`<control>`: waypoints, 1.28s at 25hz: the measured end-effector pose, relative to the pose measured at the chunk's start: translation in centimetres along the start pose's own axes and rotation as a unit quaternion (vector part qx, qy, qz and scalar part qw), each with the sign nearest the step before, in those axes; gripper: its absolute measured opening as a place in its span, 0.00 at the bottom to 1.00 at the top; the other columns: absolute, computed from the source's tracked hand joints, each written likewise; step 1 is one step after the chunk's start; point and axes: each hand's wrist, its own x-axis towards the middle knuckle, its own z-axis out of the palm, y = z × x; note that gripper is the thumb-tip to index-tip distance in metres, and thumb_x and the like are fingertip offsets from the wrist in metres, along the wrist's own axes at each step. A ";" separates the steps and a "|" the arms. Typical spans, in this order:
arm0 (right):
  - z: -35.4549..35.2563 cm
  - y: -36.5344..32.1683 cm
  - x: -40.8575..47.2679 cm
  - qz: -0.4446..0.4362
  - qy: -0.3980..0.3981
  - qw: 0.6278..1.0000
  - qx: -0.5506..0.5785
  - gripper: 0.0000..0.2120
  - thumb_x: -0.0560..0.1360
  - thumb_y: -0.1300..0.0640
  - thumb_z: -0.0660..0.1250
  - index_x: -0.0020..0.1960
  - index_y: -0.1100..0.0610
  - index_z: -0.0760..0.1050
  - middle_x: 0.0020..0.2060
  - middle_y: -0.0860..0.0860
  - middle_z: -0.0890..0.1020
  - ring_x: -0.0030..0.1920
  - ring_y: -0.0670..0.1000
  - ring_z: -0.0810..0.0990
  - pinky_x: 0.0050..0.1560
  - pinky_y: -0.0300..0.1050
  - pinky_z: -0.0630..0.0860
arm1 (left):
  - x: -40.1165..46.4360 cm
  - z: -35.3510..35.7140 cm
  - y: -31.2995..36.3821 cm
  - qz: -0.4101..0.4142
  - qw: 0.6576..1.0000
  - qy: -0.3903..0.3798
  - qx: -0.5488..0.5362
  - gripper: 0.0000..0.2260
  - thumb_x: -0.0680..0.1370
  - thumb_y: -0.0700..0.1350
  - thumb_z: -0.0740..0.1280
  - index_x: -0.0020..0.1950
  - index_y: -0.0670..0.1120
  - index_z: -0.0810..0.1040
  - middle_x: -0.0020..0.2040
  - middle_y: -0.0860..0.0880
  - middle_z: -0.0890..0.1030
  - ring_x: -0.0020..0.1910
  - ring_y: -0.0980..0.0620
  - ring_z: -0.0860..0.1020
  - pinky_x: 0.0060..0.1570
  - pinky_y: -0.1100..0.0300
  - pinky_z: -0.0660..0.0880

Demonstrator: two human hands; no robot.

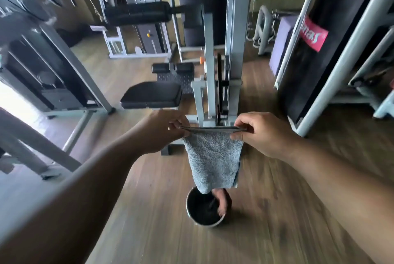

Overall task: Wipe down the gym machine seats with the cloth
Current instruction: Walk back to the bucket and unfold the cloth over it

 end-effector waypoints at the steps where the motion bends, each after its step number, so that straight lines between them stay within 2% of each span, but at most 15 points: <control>1: 1.7 0.7 0.1 0.010 -0.008 1.000 -0.001 0.10 0.72 0.45 0.75 0.42 0.49 0.76 0.35 0.44 0.78 0.38 0.44 0.76 0.38 0.40 0.70 | 0.1 1.1 -1.6 -0.009 1.000 -0.013 -0.005 0.05 0.74 0.43 0.75 0.44 0.53 0.82 0.39 0.58 0.81 0.39 0.66 0.77 0.38 0.73 0.70; 5: 10.5 4.6 -0.5 0.068 -0.068 0.995 0.016 0.09 0.73 0.50 0.75 0.42 0.50 0.75 0.35 0.44 0.76 0.37 0.45 0.74 0.38 0.46 0.70 | -0.1 7.9 -8.5 -0.044 0.996 -0.079 -0.022 0.07 0.74 0.42 0.75 0.45 0.54 0.80 0.38 0.61 0.79 0.36 0.69 0.77 0.37 0.75 0.69; 7: 16.7 7.6 -1.8 0.111 -0.089 0.990 0.021 0.08 0.74 0.52 0.74 0.43 0.52 0.76 0.36 0.44 0.76 0.37 0.47 0.74 0.39 0.46 0.69 | -0.7 13.3 -13.0 -0.070 0.991 -0.107 -0.042 0.08 0.74 0.42 0.74 0.44 0.55 0.80 0.37 0.60 0.80 0.36 0.66 0.77 0.37 0.74 0.69; 9: 23.0 10.7 -3.8 0.156 -0.106 0.982 0.024 0.07 0.74 0.52 0.73 0.43 0.52 0.76 0.36 0.44 0.75 0.36 0.45 0.74 0.38 0.45 0.66 | -1.9 19.0 -17.4 -0.099 0.985 -0.130 -0.048 0.08 0.75 0.43 0.74 0.43 0.56 0.79 0.37 0.59 0.80 0.36 0.63 0.78 0.37 0.72 0.69; 14: 38.2 19.0 -8.0 0.222 -0.119 0.967 0.024 0.05 0.74 0.55 0.72 0.47 0.55 0.79 0.41 0.46 0.76 0.41 0.50 0.74 0.40 0.43 0.64 | -3.4 33.1 -27.9 -0.131 0.974 -0.182 -0.030 0.06 0.77 0.45 0.70 0.46 0.57 0.79 0.39 0.63 0.78 0.38 0.67 0.75 0.34 0.76 0.66; 17: 44.7 23.1 -9.2 0.237 -0.124 0.963 0.015 0.05 0.74 0.56 0.71 0.48 0.55 0.79 0.42 0.47 0.76 0.43 0.51 0.74 0.42 0.46 0.68 | -3.4 39.7 -32.8 -0.150 0.968 -0.198 -0.033 0.03 0.77 0.47 0.71 0.47 0.55 0.80 0.39 0.62 0.78 0.37 0.67 0.75 0.34 0.76 0.65; 23: 50.7 27.6 -9.7 0.259 -0.112 0.959 0.013 0.07 0.75 0.53 0.71 0.51 0.55 0.80 0.46 0.50 0.79 0.45 0.52 0.76 0.47 0.48 0.74 | -2.7 45.7 -37.3 -0.156 0.966 -0.203 -0.035 0.01 0.77 0.49 0.70 0.48 0.55 0.80 0.39 0.62 0.78 0.36 0.70 0.74 0.32 0.76 0.65; 26: 51.8 27.9 -10.9 0.253 -0.076 0.964 0.013 0.06 0.75 0.56 0.71 0.50 0.57 0.80 0.44 0.48 0.78 0.44 0.52 0.76 0.43 0.46 0.70 | -3.7 46.4 -37.2 -0.138 0.972 -0.187 -0.027 0.02 0.77 0.48 0.69 0.47 0.55 0.79 0.39 0.63 0.78 0.36 0.70 0.74 0.31 0.78 0.66; 28: 52.7 27.5 -13.2 0.234 -0.088 0.968 0.016 0.04 0.74 0.58 0.72 0.47 0.58 0.80 0.42 0.48 0.77 0.42 0.53 0.76 0.40 0.45 0.68 | -6.4 47.0 -37.3 -0.116 0.968 -0.221 -0.024 0.01 0.78 0.48 0.69 0.48 0.54 0.80 0.40 0.61 0.78 0.38 0.67 0.76 0.33 0.74 0.68; 32: 55.2 27.0 -18.5 0.220 -0.159 0.962 0.008 0.05 0.71 0.57 0.75 0.46 0.54 0.82 0.43 0.52 0.80 0.45 0.59 0.78 0.45 0.53 0.77 | -12.7 49.9 -38.6 -0.067 0.947 -0.313 -0.006 0.02 0.78 0.48 0.70 0.50 0.52 0.81 0.44 0.58 0.77 0.42 0.57 0.78 0.39 0.60 0.77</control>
